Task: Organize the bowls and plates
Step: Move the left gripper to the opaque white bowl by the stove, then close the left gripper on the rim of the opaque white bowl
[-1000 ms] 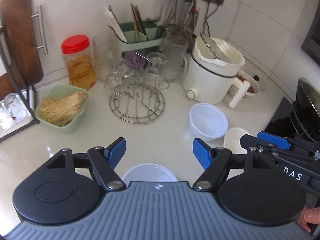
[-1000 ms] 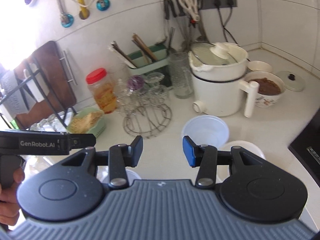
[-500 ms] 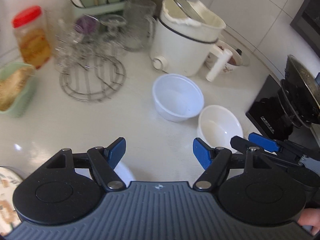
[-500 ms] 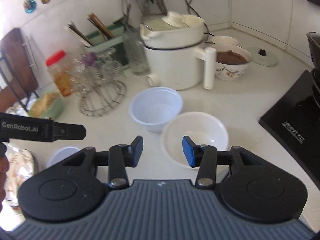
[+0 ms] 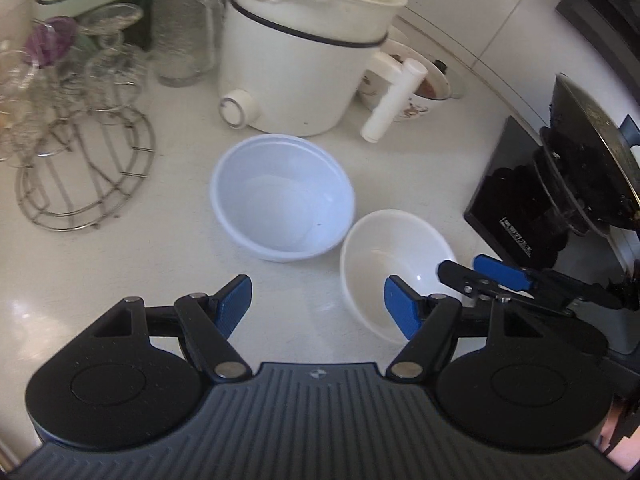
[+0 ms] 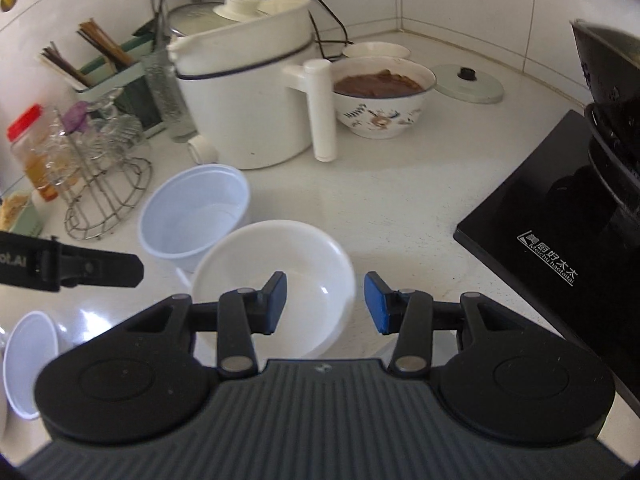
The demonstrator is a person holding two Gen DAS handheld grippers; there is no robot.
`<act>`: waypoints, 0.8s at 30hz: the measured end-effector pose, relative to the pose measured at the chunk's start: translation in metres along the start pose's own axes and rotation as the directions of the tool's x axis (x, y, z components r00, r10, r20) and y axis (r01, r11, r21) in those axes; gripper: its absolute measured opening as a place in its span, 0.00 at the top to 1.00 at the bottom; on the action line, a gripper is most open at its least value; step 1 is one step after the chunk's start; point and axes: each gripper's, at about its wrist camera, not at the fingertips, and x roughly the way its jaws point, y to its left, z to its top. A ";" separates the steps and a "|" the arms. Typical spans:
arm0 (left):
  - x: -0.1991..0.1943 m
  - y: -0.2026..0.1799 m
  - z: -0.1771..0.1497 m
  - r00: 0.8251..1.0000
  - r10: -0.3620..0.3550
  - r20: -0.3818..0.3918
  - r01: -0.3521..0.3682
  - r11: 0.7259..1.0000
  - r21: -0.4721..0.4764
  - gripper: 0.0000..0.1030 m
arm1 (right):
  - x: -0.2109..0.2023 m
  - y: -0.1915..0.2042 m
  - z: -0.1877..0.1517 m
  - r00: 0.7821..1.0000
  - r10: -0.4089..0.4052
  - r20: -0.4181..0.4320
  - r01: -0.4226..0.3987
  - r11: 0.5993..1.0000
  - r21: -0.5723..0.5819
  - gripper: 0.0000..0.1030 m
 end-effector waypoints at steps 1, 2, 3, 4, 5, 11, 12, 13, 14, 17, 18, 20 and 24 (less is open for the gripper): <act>0.004 -0.001 0.000 1.000 0.000 -0.002 0.000 1.000 -0.001 0.25 | 0.003 -0.003 0.000 1.000 0.001 -0.001 -0.001 1.000 0.007 0.56; 0.009 -0.002 0.001 1.000 0.002 -0.007 -0.003 1.000 -0.008 0.26 | 0.005 -0.005 0.000 1.000 0.004 -0.006 -0.004 1.000 0.014 0.56; 0.014 -0.001 0.001 1.000 0.005 -0.014 -0.006 1.000 -0.022 0.26 | 0.008 -0.008 0.000 1.000 0.012 -0.011 -0.012 1.000 0.024 0.56; 0.020 0.000 0.001 1.000 0.008 -0.023 -0.009 0.999 -0.043 0.30 | 0.011 -0.009 0.000 1.000 0.020 -0.016 -0.020 0.999 0.033 0.56; 0.025 0.002 0.002 0.999 0.008 -0.033 -0.011 0.998 -0.065 0.36 | 0.014 -0.011 0.000 0.999 0.027 -0.023 -0.026 0.999 0.042 0.56; 0.038 0.012 0.003 0.998 -0.053 -0.045 0.044 0.982 -0.183 0.49 | 0.025 -0.012 -0.001 0.997 0.061 -0.049 -0.058 0.997 0.054 0.56; 0.039 0.011 0.004 0.998 -0.052 -0.046 0.043 0.982 -0.186 0.50 | 0.027 -0.012 -0.001 0.997 0.064 -0.051 -0.061 0.996 0.058 0.56; 0.041 0.009 0.004 0.997 -0.053 -0.050 0.043 0.982 -0.186 0.53 | 0.028 -0.012 0.000 0.996 0.068 -0.054 -0.065 0.996 0.061 0.56; 0.043 0.008 0.004 0.997 -0.054 -0.054 0.043 0.982 -0.182 0.57 | 0.030 -0.013 0.000 0.996 0.073 -0.060 -0.069 0.996 0.065 0.58; 0.049 0.004 0.006 0.996 -0.046 -0.071 0.033 0.984 -0.177 0.67 | 0.034 -0.013 0.000 0.994 0.076 -0.081 -0.070 0.994 0.078 0.59; 0.050 0.003 0.006 0.996 -0.050 -0.073 0.036 0.984 -0.175 0.69 | 0.035 -0.013 0.000 0.994 0.075 -0.082 -0.068 0.994 0.080 0.60; 0.052 -0.001 0.005 0.995 -0.055 -0.079 0.041 0.986 -0.164 0.74 | 0.036 -0.013 -0.001 0.994 0.065 -0.086 -0.058 0.995 0.080 0.64; 0.052 -0.008 0.004 0.996 -0.038 -0.076 0.029 0.993 -0.115 0.78 | 0.038 -0.014 -0.002 0.992 0.083 -0.095 -0.073 0.992 0.100 0.71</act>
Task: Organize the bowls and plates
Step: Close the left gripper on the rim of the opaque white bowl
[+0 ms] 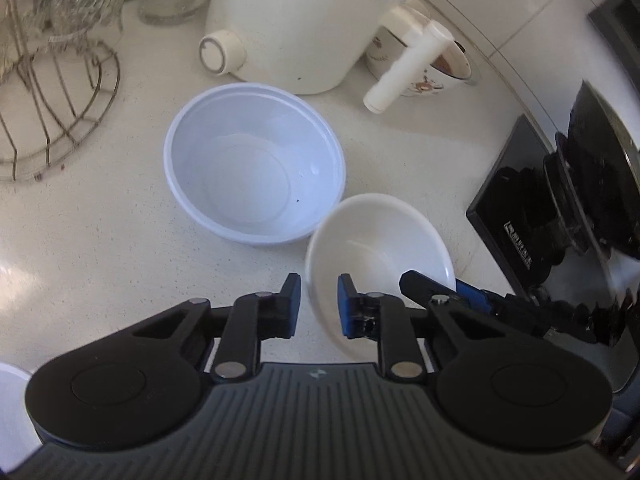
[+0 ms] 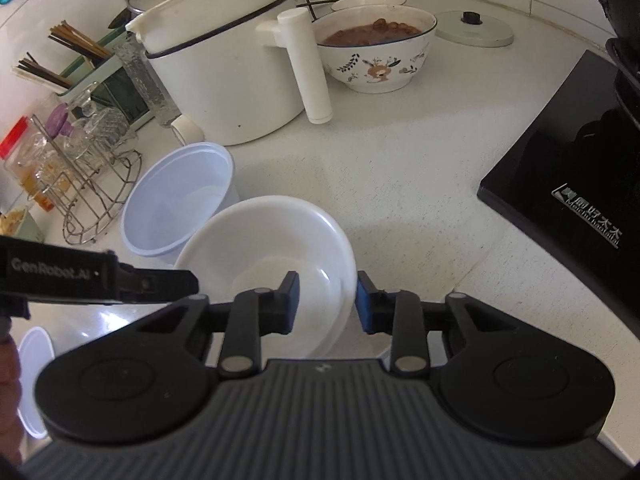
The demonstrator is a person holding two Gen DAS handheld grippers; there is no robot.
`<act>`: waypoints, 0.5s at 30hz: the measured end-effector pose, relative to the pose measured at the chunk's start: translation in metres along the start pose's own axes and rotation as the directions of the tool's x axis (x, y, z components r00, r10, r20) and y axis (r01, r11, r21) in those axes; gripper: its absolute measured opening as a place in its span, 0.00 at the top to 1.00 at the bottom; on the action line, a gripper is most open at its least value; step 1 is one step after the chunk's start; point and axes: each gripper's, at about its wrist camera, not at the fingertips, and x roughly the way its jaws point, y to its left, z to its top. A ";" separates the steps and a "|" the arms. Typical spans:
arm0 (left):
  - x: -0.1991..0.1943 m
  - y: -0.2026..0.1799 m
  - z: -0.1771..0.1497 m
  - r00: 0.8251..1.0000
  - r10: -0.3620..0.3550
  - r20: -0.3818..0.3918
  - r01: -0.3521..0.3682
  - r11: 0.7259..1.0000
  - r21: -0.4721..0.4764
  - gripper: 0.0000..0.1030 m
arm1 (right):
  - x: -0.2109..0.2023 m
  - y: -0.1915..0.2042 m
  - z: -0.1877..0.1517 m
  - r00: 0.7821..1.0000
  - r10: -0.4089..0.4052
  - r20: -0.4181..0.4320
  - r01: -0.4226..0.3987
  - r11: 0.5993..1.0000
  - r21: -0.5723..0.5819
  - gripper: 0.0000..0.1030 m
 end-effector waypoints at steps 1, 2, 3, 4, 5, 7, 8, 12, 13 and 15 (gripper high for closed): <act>-0.002 -0.001 0.000 1.000 0.004 0.008 -0.004 1.000 0.008 0.78 | 0.000 0.000 -0.001 1.000 0.010 -0.002 -0.010 1.000 0.000 0.71; -0.003 -0.001 -0.001 1.000 0.003 0.013 -0.003 1.000 0.010 0.78 | -0.001 0.000 -0.001 1.000 0.023 -0.004 -0.023 1.000 0.002 0.71; -0.003 0.000 -0.001 1.000 0.000 0.015 0.000 1.000 0.007 0.78 | -0.001 0.001 -0.001 1.000 0.021 -0.002 -0.021 1.000 0.005 0.71; -0.004 0.001 0.000 1.000 -0.002 0.014 0.002 1.000 0.001 0.78 | -0.002 0.002 -0.002 1.000 0.018 0.001 -0.018 1.000 0.005 0.71; -0.005 0.002 0.000 1.000 -0.002 0.013 0.002 1.000 -0.003 0.78 | -0.002 0.002 -0.002 1.000 0.020 0.002 -0.020 1.000 0.005 0.71; -0.008 0.003 0.000 1.000 -0.004 0.014 0.004 1.000 -0.007 0.78 | -0.004 0.001 -0.002 0.999 0.035 -0.002 -0.035 0.999 0.020 0.71; -0.011 0.004 -0.001 1.000 -0.004 0.016 0.004 1.000 -0.007 0.78 | -0.005 0.002 -0.001 0.999 0.042 0.000 -0.042 0.999 0.026 0.71; -0.025 0.002 -0.004 1.000 0.002 0.026 -0.003 1.000 0.009 0.78 | -0.016 0.008 -0.001 0.998 0.053 0.016 -0.053 0.998 0.019 0.71; -0.030 0.002 -0.005 1.000 0.002 0.028 -0.002 1.000 0.009 0.78 | -0.019 0.009 -0.001 0.998 0.057 0.016 -0.058 0.998 0.023 0.71; -0.040 0.001 -0.006 0.999 -0.004 0.037 0.004 1.000 0.009 0.78 | -0.026 0.011 -0.002 0.998 0.067 0.018 -0.067 0.997 0.032 0.71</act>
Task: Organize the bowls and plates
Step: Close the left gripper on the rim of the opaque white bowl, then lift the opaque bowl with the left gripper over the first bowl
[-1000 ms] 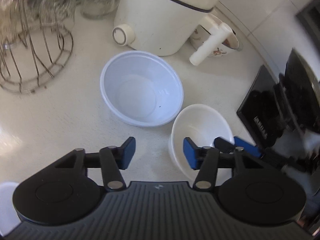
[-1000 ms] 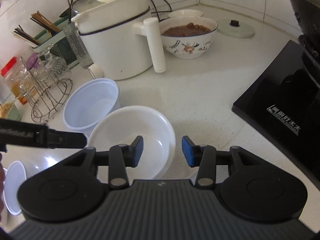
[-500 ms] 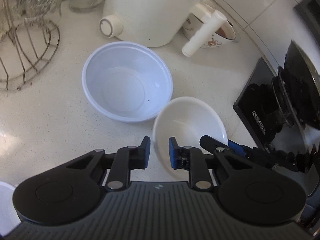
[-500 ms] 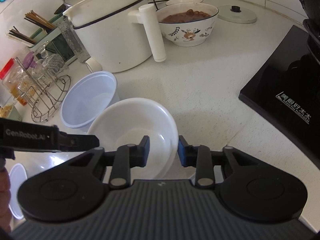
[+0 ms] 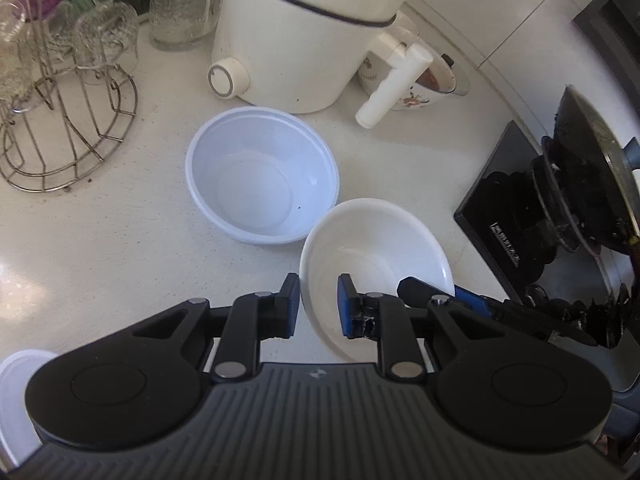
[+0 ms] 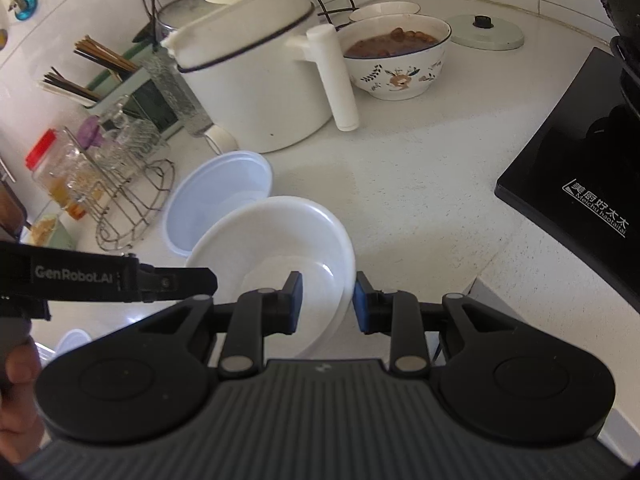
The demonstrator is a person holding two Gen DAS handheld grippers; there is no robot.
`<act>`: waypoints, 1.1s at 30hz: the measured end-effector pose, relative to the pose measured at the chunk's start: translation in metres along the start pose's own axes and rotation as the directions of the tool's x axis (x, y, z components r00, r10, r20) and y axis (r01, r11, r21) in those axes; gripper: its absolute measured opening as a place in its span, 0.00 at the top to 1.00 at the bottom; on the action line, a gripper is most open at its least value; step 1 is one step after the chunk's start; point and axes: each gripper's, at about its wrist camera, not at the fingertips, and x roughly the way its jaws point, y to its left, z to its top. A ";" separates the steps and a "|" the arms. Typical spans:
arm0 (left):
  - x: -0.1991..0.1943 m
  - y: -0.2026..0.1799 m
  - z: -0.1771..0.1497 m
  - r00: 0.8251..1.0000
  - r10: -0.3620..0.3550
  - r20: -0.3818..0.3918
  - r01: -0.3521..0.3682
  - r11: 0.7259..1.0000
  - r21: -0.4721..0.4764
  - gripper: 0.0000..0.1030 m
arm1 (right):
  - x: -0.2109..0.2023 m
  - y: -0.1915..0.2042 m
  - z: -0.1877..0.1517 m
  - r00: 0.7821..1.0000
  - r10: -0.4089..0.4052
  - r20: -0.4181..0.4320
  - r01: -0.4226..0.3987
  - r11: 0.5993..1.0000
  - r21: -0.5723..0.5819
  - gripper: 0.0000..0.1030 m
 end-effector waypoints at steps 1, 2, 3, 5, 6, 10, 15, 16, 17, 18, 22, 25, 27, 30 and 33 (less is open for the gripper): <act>-0.005 0.000 -0.001 1.000 -0.001 0.007 0.001 1.000 0.001 0.77 | -0.004 0.002 0.000 1.000 0.005 0.002 -0.005 1.000 0.004 0.71; -0.010 -0.001 -0.001 1.000 -0.001 0.014 0.001 1.000 0.001 0.77 | -0.008 0.003 0.000 1.000 0.013 0.003 -0.013 1.000 0.009 0.71; -0.016 -0.001 -0.002 1.000 -0.002 0.018 0.002 1.000 -0.002 0.77 | -0.013 0.005 0.000 1.000 0.023 0.009 -0.023 1.000 0.011 0.71; -0.026 -0.001 -0.003 1.000 0.007 0.018 -0.007 1.000 -0.009 0.77 | -0.022 0.010 0.000 0.999 0.039 0.020 -0.040 0.999 0.019 0.71; -0.033 -0.001 -0.005 1.000 0.016 0.019 -0.016 1.000 -0.004 0.77 | -0.026 0.012 0.000 0.999 0.046 0.023 -0.047 0.999 0.022 0.71; -0.059 -0.003 -0.011 0.999 0.040 0.034 -0.040 0.999 0.002 0.76 | -0.040 0.023 0.003 0.997 0.075 0.035 -0.076 0.997 0.023 0.71; -0.091 -0.001 -0.019 0.996 0.059 0.072 -0.059 0.998 0.003 0.76 | -0.058 0.039 0.006 0.992 0.110 0.069 -0.110 0.994 -0.001 0.71; -0.096 0.001 -0.020 0.995 0.060 0.079 -0.061 0.998 0.002 0.76 | -0.061 0.042 0.006 0.990 0.117 0.073 -0.118 0.993 0.000 0.71; -0.102 0.002 -0.022 0.994 0.061 0.087 -0.061 0.998 -0.001 0.76 | -0.064 0.045 0.006 0.989 0.126 0.074 -0.126 0.992 0.003 0.71; -0.108 0.003 -0.023 0.994 0.060 0.094 -0.060 0.998 -0.005 0.76 | -0.066 0.047 0.007 0.988 0.132 0.074 -0.133 0.991 0.002 0.71; -0.133 0.011 -0.030 0.990 0.062 0.127 -0.059 0.998 -0.027 0.76 | -0.075 0.058 0.007 0.983 0.165 0.082 -0.165 0.986 -0.003 0.71; -0.147 0.020 -0.034 0.987 0.075 0.144 -0.069 0.996 -0.051 0.76 | -0.080 0.070 0.005 0.977 0.197 0.085 -0.196 0.980 -0.028 0.71; -0.156 0.027 -0.038 0.984 0.087 0.154 -0.078 0.995 -0.061 0.76 | -0.079 0.077 0.002 0.973 0.217 0.076 -0.215 0.976 -0.037 0.71; -0.167 0.040 -0.045 0.981 0.099 0.168 -0.083 0.992 -0.097 0.76 | -0.076 0.088 -0.003 0.969 0.243 0.053 -0.240 0.969 -0.056 0.71; -0.177 0.054 -0.054 0.976 0.118 0.181 -0.094 0.986 -0.138 0.76 | -0.073 0.101 -0.007 0.964 0.266 0.024 -0.263 0.961 -0.084 0.71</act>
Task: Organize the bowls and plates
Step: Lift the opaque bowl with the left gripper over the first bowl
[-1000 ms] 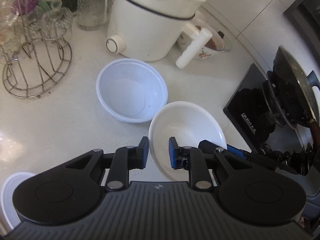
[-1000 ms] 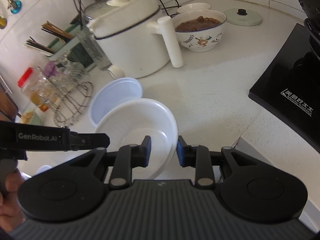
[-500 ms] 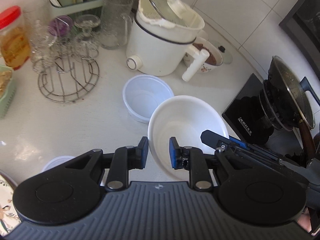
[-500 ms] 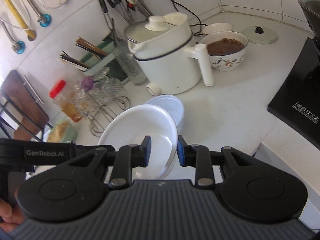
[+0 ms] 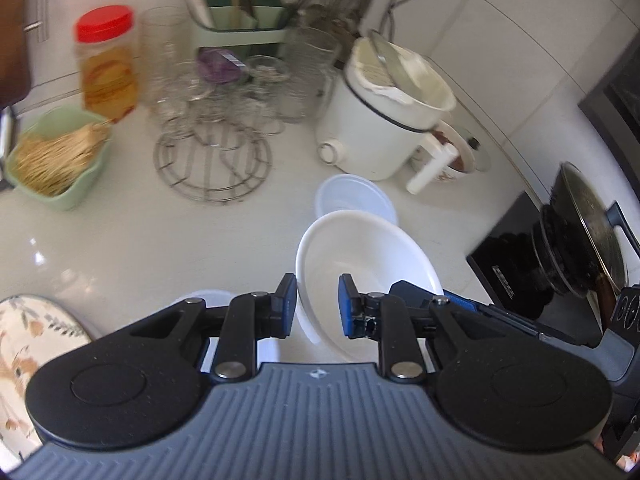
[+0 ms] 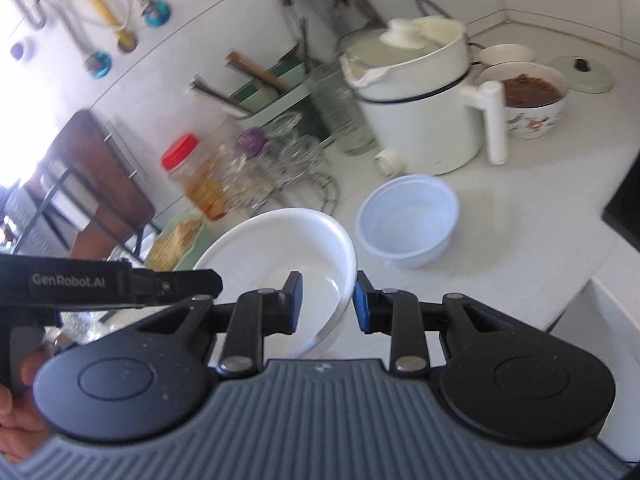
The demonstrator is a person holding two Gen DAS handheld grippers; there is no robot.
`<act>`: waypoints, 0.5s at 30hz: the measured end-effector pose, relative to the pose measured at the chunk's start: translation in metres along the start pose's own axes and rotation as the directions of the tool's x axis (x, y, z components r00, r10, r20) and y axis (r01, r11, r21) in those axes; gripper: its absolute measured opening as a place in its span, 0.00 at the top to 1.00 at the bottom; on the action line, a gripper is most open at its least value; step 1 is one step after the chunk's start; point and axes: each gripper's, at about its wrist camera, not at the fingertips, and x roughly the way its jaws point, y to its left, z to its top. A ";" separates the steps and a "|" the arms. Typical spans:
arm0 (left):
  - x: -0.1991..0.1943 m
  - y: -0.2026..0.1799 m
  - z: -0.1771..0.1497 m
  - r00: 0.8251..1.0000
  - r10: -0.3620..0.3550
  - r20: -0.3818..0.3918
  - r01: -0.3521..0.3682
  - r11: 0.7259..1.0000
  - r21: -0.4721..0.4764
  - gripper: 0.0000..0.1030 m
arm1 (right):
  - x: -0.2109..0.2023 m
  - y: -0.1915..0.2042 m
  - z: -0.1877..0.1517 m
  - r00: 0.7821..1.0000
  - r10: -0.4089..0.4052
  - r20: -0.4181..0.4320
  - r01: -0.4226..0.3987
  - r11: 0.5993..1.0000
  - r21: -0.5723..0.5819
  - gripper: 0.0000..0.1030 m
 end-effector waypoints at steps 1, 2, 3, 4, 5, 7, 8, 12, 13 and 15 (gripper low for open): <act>-0.003 0.006 -0.002 1.000 0.004 0.006 -0.004 1.000 -0.016 0.76 | 0.002 0.006 -0.001 1.000 0.010 -0.008 -0.010 1.000 -0.013 0.71; -0.006 0.011 -0.005 1.000 0.008 0.011 -0.007 1.000 -0.029 0.76 | 0.004 0.010 -0.002 1.000 0.017 -0.017 -0.018 0.999 -0.026 0.71; -0.008 0.017 -0.007 1.000 0.014 0.015 -0.013 0.999 -0.045 0.76 | 0.005 0.014 -0.002 0.999 0.024 -0.024 -0.025 0.999 -0.038 0.71; -0.011 0.022 -0.010 1.000 0.019 0.018 -0.018 0.998 -0.059 0.76 | 0.008 0.019 -0.003 0.999 0.030 -0.032 -0.032 0.998 -0.051 0.70; -0.012 0.027 -0.013 0.999 0.026 0.019 -0.024 0.997 -0.075 0.76 | 0.010 0.024 -0.005 0.998 0.039 -0.042 -0.042 0.997 -0.064 0.70; -0.014 0.037 -0.019 0.999 0.045 0.020 -0.043 0.994 -0.096 0.76 | 0.014 0.031 -0.006 0.997 0.052 -0.060 -0.057 0.995 -0.083 0.70; -0.015 0.041 -0.021 0.998 0.055 0.018 -0.053 0.993 -0.105 0.76 | 0.017 0.035 -0.008 0.996 0.057 -0.072 -0.063 0.994 -0.092 0.70; -0.017 0.059 -0.031 0.997 0.079 0.017 -0.076 0.985 -0.153 0.76 | 0.028 0.050 -0.014 0.991 0.072 -0.112 -0.087 0.988 -0.130 0.70; -0.016 0.065 -0.034 0.996 0.084 0.014 -0.081 0.982 -0.168 0.76 | 0.032 0.053 -0.015 0.990 0.075 -0.123 -0.092 0.986 -0.136 0.70; -0.015 0.073 -0.039 0.996 0.094 0.011 -0.090 0.977 -0.194 0.76 | 0.038 0.058 -0.018 0.986 0.077 -0.147 -0.098 0.985 -0.142 0.70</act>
